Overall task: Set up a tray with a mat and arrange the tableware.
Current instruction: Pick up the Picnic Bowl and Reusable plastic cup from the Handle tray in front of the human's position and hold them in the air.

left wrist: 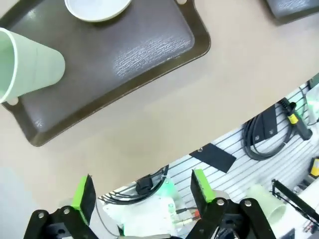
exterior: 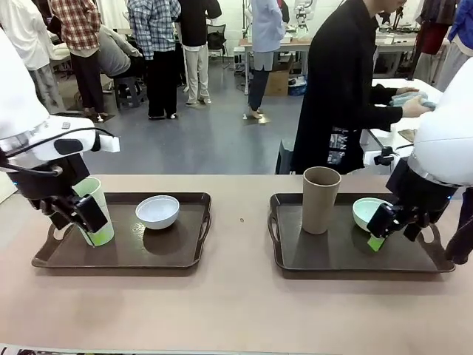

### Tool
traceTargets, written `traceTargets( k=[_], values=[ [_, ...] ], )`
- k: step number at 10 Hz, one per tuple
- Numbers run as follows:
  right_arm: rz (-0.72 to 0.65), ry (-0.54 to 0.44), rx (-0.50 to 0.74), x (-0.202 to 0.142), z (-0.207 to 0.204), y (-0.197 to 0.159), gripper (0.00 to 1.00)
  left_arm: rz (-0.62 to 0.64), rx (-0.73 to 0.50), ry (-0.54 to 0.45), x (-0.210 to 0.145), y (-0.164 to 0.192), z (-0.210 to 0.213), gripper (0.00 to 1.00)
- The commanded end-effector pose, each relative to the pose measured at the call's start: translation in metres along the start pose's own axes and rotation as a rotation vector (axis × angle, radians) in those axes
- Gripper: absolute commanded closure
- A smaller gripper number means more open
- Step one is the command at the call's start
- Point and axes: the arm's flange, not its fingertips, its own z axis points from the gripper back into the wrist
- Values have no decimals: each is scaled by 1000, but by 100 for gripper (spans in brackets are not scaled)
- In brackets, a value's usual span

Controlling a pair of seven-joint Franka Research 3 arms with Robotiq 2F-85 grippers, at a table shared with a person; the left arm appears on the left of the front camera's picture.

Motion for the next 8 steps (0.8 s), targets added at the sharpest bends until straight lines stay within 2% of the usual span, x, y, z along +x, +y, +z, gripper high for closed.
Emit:
traceTargets(
  k=[1,2,3,4,5,6,7,8],
  values=[
    [5,-105,25,21,-9,8,0,-41,-77,-61,26,-4,-18,0],
    [0,0,0,0,0,0,0,0,0,0,0,0,0,0],
    [-8,-88,411,3,29,-55,0,79,-327,-121,2,44,13,0],
    [-96,-194,636,-25,45,-121,0,155,-579,-229,-15,101,25,0],
    [-204,-262,783,-60,44,-177,0,257,-803,-302,-45,154,27,0],
    [-259,-300,885,-88,36,-211,0,334,-933,-368,-70,186,20,0],
    [-287,-342,958,-111,20,-235,0,402,-1061,-389,-87,210,4,0],
    [-301,-392,1044,-127,2,-253,0,453,-1203,-464,-102,223,-12,0]
  ],
)
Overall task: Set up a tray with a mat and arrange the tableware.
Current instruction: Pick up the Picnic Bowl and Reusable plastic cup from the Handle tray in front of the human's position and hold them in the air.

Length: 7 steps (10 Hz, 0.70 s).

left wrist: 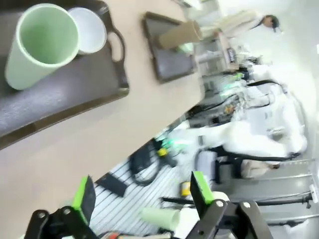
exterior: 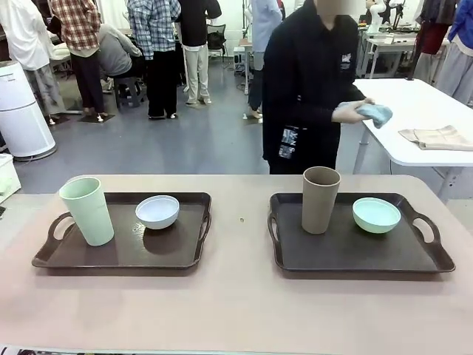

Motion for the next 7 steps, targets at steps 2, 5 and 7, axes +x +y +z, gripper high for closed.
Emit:
traceTargets(
  k=[2,5,7],
  values=[
    [50,-139,336,16,-23,-53,0,116,-477,-285,-13,22,-34,0],
    [-36,-79,134,-10,4,-22,0,63,-143,-79,-8,21,10,0],
    [-36,-79,134,-10,4,-22,0,63,-143,-79,-8,21,10,0]
  ],
)
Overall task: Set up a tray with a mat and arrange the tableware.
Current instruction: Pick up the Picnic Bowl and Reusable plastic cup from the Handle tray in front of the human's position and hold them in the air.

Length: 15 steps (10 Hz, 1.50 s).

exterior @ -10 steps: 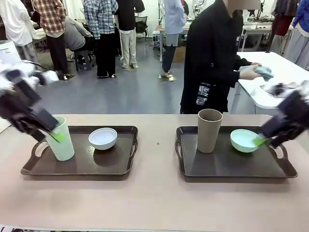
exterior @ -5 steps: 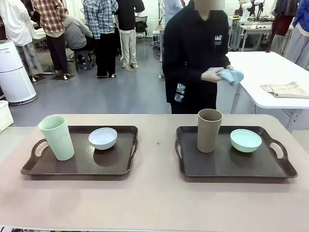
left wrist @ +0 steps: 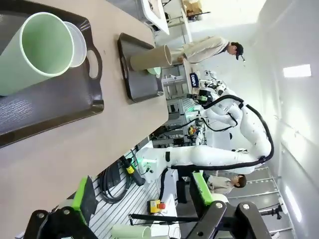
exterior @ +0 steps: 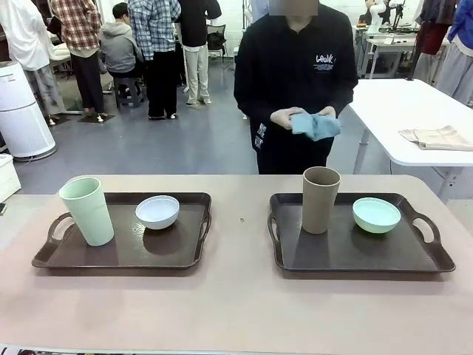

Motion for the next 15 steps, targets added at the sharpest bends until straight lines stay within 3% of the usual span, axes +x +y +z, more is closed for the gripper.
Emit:
traceTargets(
  k=[1,15],
  values=[
    [-20,11,-7,-2,-1,6,0,-29,8,7,-5,1,6,0],
    [-20,11,-7,-2,-1,6,0,-29,8,7,-5,1,6,0]
  ],
)
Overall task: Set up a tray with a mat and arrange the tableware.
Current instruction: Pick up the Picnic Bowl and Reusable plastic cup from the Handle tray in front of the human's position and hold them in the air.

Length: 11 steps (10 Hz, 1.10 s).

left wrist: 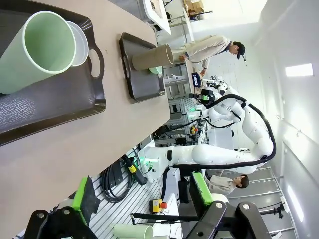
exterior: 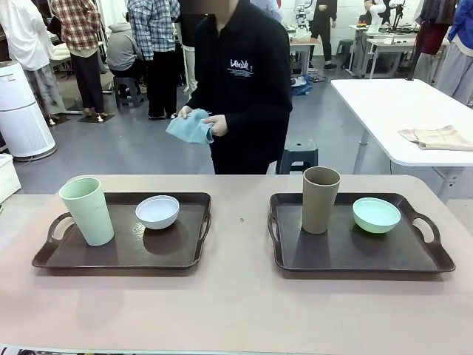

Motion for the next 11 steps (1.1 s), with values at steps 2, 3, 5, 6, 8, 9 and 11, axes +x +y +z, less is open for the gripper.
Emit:
traceTargets(
  k=[2,3,5,6,8,9,11],
  values=[
    [-22,4,4,-2,0,3,0,-22,-1,9,-2,2,3,0],
    [-22,4,4,-2,0,3,0,-22,-1,9,-2,2,3,0],
    [-22,4,4,-2,0,3,0,-22,-1,9,-2,2,3,0],
    [-22,4,4,-2,0,3,0,-22,-1,9,-2,2,3,0],
    [-22,4,4,-2,0,3,0,-22,-1,9,-2,2,3,0],
    [-22,4,4,-2,0,3,0,-22,-1,9,-2,2,3,0],
    [-22,4,4,-2,0,3,0,-22,-1,9,-2,2,3,0]
  ],
)
